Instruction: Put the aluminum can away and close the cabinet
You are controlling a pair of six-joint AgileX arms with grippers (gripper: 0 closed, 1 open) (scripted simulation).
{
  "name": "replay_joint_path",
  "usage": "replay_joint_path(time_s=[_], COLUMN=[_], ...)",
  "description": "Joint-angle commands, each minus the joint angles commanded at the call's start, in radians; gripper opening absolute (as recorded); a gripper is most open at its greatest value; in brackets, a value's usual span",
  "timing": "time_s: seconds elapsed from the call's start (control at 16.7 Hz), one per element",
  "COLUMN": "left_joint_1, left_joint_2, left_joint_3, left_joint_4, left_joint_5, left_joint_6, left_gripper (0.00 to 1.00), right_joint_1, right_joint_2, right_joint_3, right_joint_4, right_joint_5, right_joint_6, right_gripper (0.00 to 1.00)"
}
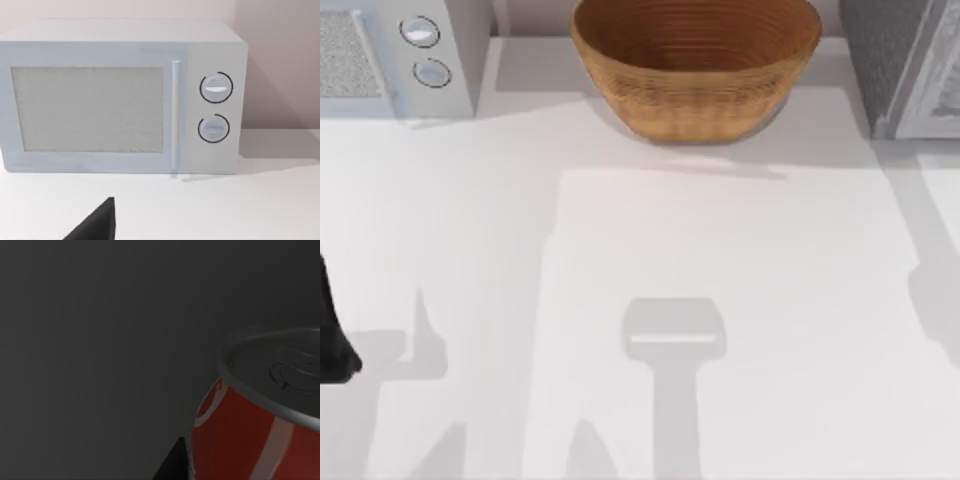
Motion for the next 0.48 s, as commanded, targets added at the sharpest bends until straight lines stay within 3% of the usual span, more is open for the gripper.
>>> replay_joint_path(time_s=[0.18,0.48], left_joint_1=[0.0,0.0], left_joint_2=[0.0,0.0], left_joint_3=[0.0,0.0], left_joint_4=[0.0,0.0], left_joint_5=[0.0,0.0], left_joint_6=[0.0,0.0], left_gripper=[1.0,1.0], right_joint_1=[0.0,0.0], right_joint_2=[0.0,0.0], right_joint_3=[0.0,0.0], right_joint_4=[0.0,0.0], right_joint_5=[0.0,0.0], right_joint_6=[0.0,0.0], right_gripper=[0.0,0.38])
